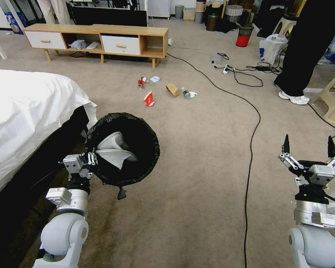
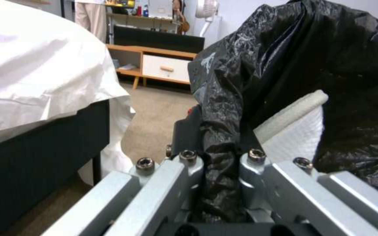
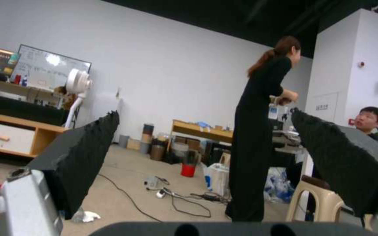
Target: Pick up the trash bin and place the garbage on the floor into it.
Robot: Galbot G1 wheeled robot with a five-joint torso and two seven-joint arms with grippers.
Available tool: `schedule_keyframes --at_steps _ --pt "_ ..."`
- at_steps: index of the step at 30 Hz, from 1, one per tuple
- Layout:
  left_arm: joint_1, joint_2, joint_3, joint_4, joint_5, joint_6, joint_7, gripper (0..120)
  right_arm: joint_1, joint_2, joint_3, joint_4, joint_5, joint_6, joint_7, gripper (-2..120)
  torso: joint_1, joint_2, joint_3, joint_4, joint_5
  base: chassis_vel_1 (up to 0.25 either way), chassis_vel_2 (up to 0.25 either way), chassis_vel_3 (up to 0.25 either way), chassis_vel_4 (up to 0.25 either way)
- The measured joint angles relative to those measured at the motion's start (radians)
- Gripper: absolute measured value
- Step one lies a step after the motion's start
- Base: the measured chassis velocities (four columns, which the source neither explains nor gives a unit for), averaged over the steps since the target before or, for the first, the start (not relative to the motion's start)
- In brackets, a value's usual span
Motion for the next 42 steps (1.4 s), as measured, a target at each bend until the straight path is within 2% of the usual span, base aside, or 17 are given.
schedule_keyframes --at_steps 42 --pt "-0.006 -0.006 -0.001 0.004 -0.003 0.0 -0.002 4 0.006 0.005 0.002 -0.003 0.013 -0.01 0.011 100 0.0 0.0 0.0 0.0 0.0 -0.001 0.001 0.001 -0.001"
